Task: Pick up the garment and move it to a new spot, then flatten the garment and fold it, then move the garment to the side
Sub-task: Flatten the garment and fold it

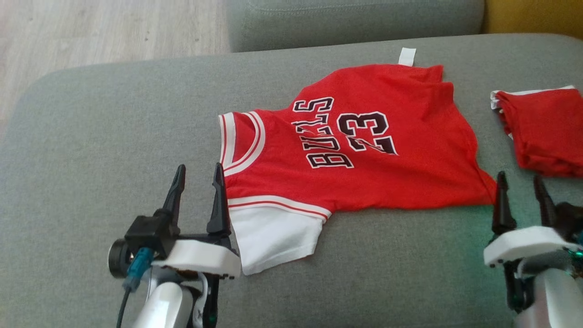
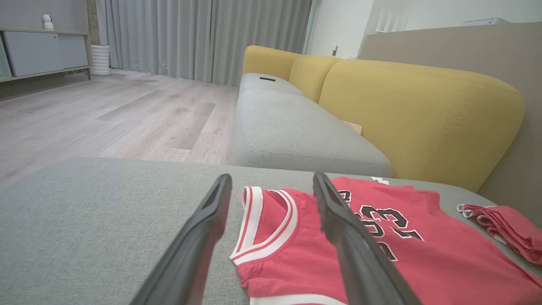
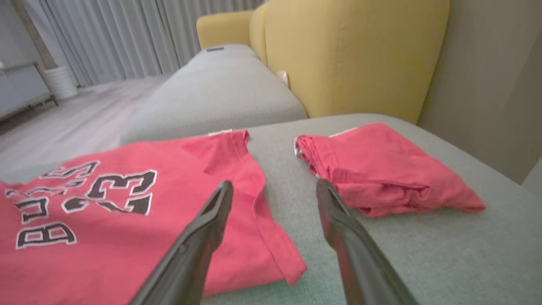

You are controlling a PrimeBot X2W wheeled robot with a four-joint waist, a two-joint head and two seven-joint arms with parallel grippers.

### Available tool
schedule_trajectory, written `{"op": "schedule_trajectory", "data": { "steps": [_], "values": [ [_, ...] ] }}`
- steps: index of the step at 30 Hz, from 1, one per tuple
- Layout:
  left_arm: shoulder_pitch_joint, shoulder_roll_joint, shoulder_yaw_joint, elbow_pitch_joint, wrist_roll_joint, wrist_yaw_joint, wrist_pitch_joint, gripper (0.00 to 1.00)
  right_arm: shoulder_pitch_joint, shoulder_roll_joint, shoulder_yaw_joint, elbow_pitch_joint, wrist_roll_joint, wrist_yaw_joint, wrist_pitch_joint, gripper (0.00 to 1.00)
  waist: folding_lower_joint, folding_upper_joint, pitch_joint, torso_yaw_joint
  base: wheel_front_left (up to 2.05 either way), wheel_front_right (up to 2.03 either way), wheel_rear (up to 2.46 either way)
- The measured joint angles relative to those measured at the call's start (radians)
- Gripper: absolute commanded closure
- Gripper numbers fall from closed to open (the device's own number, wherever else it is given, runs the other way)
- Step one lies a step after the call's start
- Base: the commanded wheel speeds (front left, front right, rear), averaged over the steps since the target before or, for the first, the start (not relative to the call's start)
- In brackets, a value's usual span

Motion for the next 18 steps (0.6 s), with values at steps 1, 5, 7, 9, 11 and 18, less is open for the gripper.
{"op": "schedule_trajectory", "data": {
  "steps": [1, 5, 7, 9, 11, 18],
  "values": [
    [0.001, 0.000, 0.000, 0.000, -0.006, -0.002, 0.000, 0.00, 0.013, 0.001, 0.002, -0.023, 0.021, 0.000, -0.010, 0.00, 0.0000, 0.0000, -0.004, 0.000, 0.00, 0.00, 0.00],
    [0.019, 0.000, 0.006, 0.001, -0.008, -0.005, 0.000, 0.00, 0.069, 0.000, 0.001, -0.090, 0.070, 0.000, -0.030, 0.00, 0.0000, 0.0000, -0.014, -0.002, 0.00, 0.00, 0.00],
    [0.030, 0.000, 0.006, 0.007, -0.009, -0.011, 0.000, 0.00, 0.093, 0.000, 0.012, -0.106, 0.080, 0.000, -0.030, 0.00, 0.0000, 0.0000, -0.018, -0.003, 0.00, 0.00, 0.00],
    [0.039, 0.000, 0.006, 0.014, -0.017, -0.011, 0.000, 0.00, 0.108, 0.001, 0.020, -0.117, 0.085, 0.000, -0.028, 0.00, 0.0000, 0.0000, -0.020, -0.003, 0.00, 0.00, 0.00],
    [0.041, 0.001, 0.006, 0.014, -0.022, -0.011, 0.000, 0.00, 0.115, 0.001, 0.023, -0.132, 0.085, 0.000, -0.025, 0.00, 0.0000, 0.0000, -0.019, -0.002, 0.00, 0.00, 0.00],
    [0.041, 0.000, -0.042, 0.077, -0.089, -0.056, 0.000, 0.00, 0.115, 0.001, 0.023, -0.165, 0.085, 0.000, 0.005, 0.00, 0.0000, 0.0000, -0.020, 0.003, 0.00, 0.00, 0.00]
  ]
}}
